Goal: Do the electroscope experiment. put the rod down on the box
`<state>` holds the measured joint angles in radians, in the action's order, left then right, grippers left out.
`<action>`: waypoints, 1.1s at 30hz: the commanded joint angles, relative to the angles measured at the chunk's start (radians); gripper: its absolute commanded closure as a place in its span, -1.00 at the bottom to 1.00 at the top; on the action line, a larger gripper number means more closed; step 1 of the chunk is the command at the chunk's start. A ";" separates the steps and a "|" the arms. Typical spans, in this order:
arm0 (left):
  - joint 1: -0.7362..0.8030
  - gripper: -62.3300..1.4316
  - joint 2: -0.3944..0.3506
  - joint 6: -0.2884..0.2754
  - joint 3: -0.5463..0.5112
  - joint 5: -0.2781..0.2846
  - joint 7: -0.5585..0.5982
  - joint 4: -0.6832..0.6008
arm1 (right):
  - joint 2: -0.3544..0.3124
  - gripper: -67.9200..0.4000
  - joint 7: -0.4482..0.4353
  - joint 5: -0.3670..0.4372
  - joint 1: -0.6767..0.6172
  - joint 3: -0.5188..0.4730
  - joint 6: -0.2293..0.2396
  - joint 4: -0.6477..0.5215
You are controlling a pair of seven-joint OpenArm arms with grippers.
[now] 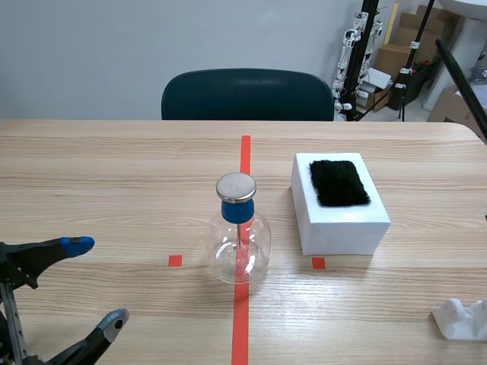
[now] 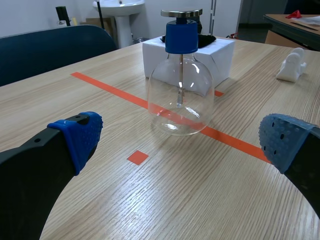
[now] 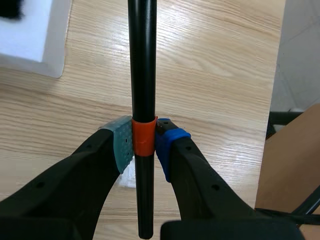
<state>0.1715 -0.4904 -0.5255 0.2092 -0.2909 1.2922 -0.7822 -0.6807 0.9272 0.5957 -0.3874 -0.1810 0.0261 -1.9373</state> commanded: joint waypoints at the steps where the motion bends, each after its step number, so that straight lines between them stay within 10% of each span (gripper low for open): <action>1: -0.003 -1.00 -0.006 -0.001 -0.008 0.009 0.018 -0.010 | -0.008 1.00 -0.001 0.015 0.037 -0.010 -0.002 0.024; 33: -0.003 -1.00 -0.006 -0.001 -0.008 0.010 0.017 -0.010 | 0.079 0.99 0.350 0.129 0.474 0.223 0.054 0.489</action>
<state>0.1715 -0.4904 -0.5255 0.2092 -0.2909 1.2919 -0.7822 -0.5941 1.2736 0.7235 0.0635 0.0414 0.0795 -1.4414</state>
